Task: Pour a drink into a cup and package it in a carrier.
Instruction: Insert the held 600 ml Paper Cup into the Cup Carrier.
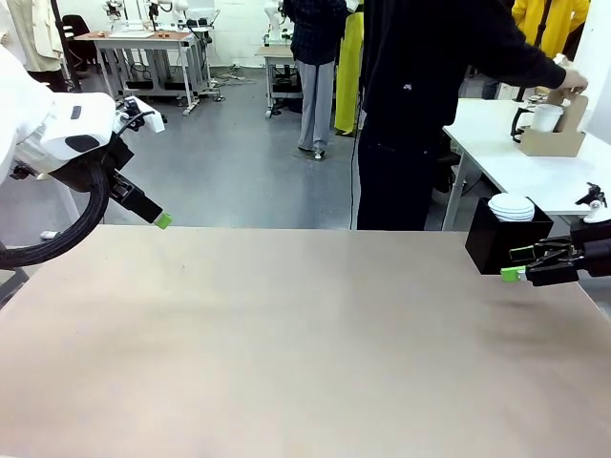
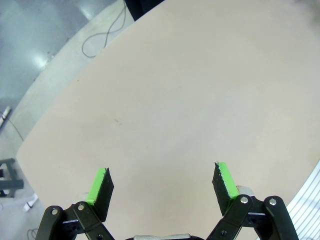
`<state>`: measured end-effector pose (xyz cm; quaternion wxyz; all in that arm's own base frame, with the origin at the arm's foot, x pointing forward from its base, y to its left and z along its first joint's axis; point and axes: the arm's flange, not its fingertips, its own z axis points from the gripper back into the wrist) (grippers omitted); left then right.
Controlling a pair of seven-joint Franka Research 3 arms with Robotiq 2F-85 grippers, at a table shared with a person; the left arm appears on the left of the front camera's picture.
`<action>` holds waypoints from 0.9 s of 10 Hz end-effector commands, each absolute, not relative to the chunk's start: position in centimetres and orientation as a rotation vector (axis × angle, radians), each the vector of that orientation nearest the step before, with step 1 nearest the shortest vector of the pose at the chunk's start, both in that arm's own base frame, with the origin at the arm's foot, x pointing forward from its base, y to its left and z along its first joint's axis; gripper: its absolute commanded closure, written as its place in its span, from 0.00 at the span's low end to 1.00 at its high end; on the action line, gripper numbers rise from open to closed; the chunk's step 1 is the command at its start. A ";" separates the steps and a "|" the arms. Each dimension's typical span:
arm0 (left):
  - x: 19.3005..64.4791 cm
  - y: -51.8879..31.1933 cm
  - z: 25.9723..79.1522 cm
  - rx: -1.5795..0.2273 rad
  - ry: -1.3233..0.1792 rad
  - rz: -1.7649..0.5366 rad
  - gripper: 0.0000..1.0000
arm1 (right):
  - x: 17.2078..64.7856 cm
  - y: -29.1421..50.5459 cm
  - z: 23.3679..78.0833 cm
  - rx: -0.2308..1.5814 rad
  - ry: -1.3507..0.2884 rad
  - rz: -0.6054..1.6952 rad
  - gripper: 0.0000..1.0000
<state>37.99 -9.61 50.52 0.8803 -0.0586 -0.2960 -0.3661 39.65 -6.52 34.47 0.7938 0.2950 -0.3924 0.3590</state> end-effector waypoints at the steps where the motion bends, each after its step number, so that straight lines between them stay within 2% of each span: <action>1: 37.9 -9.6 50.6 -0.115 -0.615 -0.749 0.00 | 39.6 -6.7 34.4 0.632 -0.855 0.787 0.00; 9: 37.9 -9.6 50.6 -0.115 -0.615 -0.749 0.00 | 39.6 -6.7 34.4 0.632 -0.855 0.787 0.00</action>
